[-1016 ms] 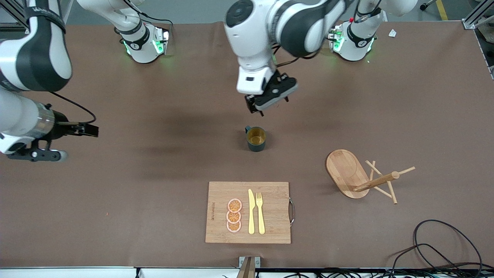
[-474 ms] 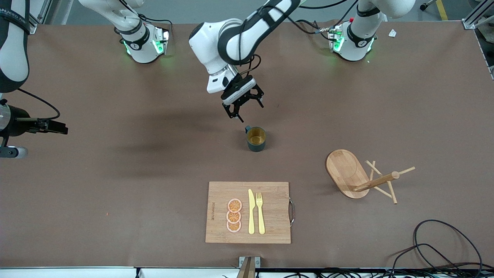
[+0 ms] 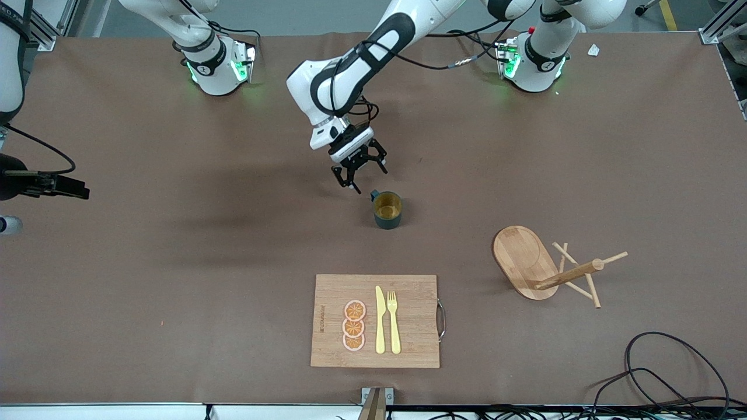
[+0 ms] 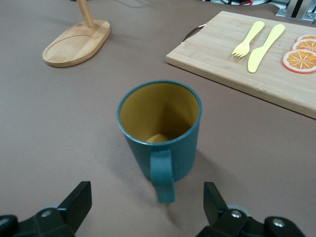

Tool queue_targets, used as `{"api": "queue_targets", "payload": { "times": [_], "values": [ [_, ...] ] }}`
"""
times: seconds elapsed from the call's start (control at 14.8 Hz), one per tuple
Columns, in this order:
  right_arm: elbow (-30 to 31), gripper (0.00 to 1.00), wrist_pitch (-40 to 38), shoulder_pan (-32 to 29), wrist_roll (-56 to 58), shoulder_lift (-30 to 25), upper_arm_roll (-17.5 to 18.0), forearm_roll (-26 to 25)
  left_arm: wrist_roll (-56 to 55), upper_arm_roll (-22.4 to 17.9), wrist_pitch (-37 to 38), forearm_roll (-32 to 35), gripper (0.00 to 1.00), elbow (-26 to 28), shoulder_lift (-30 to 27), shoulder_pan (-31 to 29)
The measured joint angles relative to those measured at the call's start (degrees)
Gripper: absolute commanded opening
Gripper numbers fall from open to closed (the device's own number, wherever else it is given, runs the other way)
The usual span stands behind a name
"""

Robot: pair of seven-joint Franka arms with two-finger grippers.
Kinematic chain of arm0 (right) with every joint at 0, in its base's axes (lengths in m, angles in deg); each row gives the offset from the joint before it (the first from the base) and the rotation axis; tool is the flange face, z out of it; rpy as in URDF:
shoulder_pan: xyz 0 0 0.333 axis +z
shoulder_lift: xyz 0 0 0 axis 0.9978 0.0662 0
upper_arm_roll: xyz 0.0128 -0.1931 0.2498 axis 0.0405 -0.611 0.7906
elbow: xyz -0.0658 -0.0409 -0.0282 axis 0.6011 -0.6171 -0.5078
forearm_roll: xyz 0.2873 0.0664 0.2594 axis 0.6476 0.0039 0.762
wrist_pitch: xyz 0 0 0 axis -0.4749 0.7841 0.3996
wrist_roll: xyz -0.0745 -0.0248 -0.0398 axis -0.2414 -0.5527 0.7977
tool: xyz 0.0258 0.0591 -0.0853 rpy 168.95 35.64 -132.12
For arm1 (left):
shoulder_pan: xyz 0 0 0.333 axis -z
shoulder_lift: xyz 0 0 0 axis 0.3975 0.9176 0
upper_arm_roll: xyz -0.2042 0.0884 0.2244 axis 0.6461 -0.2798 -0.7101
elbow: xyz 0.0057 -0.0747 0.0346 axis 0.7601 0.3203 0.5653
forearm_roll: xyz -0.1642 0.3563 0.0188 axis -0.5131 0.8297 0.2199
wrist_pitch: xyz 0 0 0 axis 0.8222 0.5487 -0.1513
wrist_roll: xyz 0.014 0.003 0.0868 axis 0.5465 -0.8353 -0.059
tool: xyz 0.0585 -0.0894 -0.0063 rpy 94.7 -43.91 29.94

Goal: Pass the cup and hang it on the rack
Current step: 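Lower the left gripper onto the mug handle while the right gripper withdraws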

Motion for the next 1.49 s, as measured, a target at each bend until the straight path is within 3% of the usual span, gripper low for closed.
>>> {"api": "queue_targets", "payload": {
  "times": [0.47,0.68,1.08,1.49],
  "values": [
    [0.02,1.00,-0.05,0.01,0.00,-0.11,0.78,0.33,-1.64,-0.83,-0.82,2.57,0.99,-0.82,3.98,-0.01],
    [0.12,1.00,-0.55,0.01,0.00,-1.44,0.78,0.39,-1.64,-1.39,-1.87,2.80,0.92,-0.98,4.53,-0.01],
    [3.33,1.00,-1.96,0.01,-1.71,-8.56,0.76,0.77,-1.32,-1.71,-1.93,2.95,0.63,-1.04,4.63,-0.02],
    [4.63,1.00,-2.90,0.02,-3.39,-12.33,1.06,0.86,-0.32,-1.78,-2.13,3.72,0.14,-1.04,4.69,-0.02]
  ]
}}
